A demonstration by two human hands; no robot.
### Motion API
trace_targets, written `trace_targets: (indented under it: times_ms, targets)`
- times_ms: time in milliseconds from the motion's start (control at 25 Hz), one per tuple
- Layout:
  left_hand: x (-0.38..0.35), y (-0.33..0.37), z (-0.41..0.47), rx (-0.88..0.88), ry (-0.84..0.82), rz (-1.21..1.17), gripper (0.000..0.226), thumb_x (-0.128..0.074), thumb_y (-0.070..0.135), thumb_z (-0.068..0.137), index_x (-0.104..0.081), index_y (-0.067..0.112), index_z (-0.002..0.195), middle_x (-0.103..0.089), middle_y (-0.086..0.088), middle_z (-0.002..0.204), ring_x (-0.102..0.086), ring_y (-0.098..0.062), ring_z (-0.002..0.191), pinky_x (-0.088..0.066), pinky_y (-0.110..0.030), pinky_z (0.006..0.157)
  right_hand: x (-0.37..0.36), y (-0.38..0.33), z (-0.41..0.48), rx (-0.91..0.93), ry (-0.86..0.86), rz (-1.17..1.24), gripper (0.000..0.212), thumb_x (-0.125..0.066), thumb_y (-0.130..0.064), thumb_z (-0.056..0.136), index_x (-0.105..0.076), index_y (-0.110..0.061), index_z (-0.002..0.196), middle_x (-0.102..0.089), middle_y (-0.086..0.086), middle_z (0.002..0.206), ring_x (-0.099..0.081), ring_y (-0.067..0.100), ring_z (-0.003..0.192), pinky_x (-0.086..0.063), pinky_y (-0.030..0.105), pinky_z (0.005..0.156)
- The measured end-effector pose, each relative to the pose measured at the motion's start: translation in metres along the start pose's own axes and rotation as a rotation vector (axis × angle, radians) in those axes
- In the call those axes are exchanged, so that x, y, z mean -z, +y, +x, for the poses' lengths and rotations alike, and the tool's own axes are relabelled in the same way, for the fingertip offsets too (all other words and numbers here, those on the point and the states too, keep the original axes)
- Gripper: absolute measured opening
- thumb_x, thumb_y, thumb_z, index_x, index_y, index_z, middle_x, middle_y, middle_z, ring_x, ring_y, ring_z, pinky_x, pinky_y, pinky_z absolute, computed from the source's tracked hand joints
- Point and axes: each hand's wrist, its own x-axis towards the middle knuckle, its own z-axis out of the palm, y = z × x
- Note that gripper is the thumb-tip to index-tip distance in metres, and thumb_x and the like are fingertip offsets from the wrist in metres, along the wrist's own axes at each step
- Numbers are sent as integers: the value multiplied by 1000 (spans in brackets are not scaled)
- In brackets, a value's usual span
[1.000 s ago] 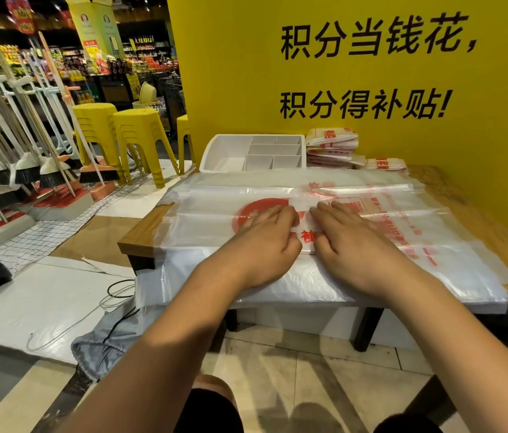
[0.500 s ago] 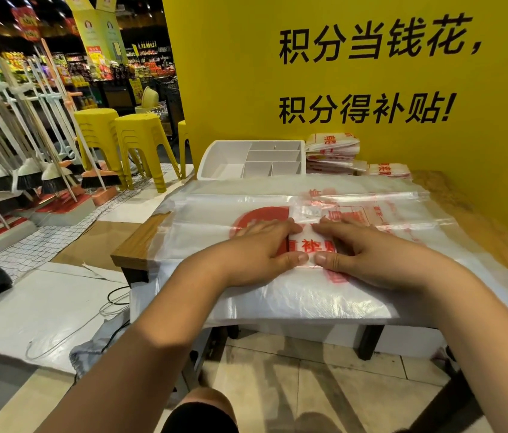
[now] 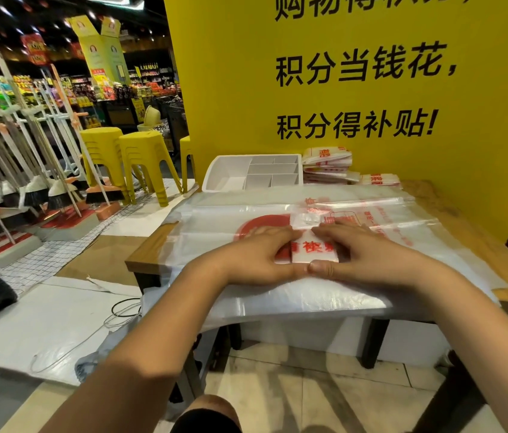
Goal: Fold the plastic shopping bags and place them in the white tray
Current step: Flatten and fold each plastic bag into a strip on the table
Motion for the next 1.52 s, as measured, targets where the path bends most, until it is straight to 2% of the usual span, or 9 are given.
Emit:
trace_targets:
  times_ms: [160,360,520,720,840,960,1120,1280,1520]
  targets:
    - [9,-3,-8,-35,15,-89,75,-65,66,83,-41,36,148,-41,11,150,-39,-7,135,-36,-31,115,13,-4,-6,51,-54,-33,103,-62,-84,64,-32,-37,152,-33,-12,156,-29,9,143,-28,35,118]
    - [5,8,-26,-97,175,-376,43,-50,59,93,-63,32,124,-64,19,119,-58,7,109,-45,-13,93,13,-12,-26,130,151,109,52,-68,-58,82,-55,-44,130,-55,-30,128,-52,-8,116,-40,13,95]
    - [-10,10,-29,-94,264,-408,33,-52,57,95,-63,32,115,-67,18,108,-61,3,99,-50,-21,86,-3,-15,-27,79,250,414,22,-67,-38,91,-63,-42,112,-72,-21,101,-68,0,90,-55,29,84]
    - [-28,19,-8,95,439,-428,21,-55,38,100,-59,25,117,-65,9,98,-61,-9,92,-53,-43,88,-12,-21,-9,-43,403,470,37,-66,-46,90,-54,-39,125,-70,-14,107,-69,11,92,-58,46,84]
    - [-36,25,2,145,571,-297,33,-55,41,98,-53,26,127,-67,5,103,-60,-18,103,-48,-47,93,-15,-24,-1,-154,475,323,82,-69,-40,89,-18,-38,153,-60,-5,128,-64,20,106,-52,45,93]
    - [-41,28,6,163,621,-207,37,-56,39,96,-51,28,131,-65,2,114,-53,-23,114,-43,-46,98,-18,-24,4,-189,421,163,72,-62,-42,93,-25,-34,154,-48,4,141,-56,26,120,-46,41,101]
    - [-42,24,7,93,569,-142,33,-53,35,99,-58,31,132,-55,3,133,-43,-20,126,-38,-44,107,-22,-24,3,-185,419,-80,44,-51,-45,97,-56,-22,135,-42,4,147,-47,27,129,-43,42,105]
    - [-26,15,9,14,288,-51,38,-41,41,104,-46,31,140,-26,13,162,-10,-10,151,-12,-43,123,-21,-9,5,-81,278,-119,49,-36,-51,101,-49,-29,143,-43,-6,152,-32,18,142,-28,44,116]
    - [-12,0,13,55,110,-121,40,-36,53,102,-36,49,143,-31,13,158,-20,-15,148,-18,-48,121,-13,6,8,-76,123,-35,69,-29,-71,89,-39,-36,148,-36,-10,156,-28,15,144,-24,45,119]
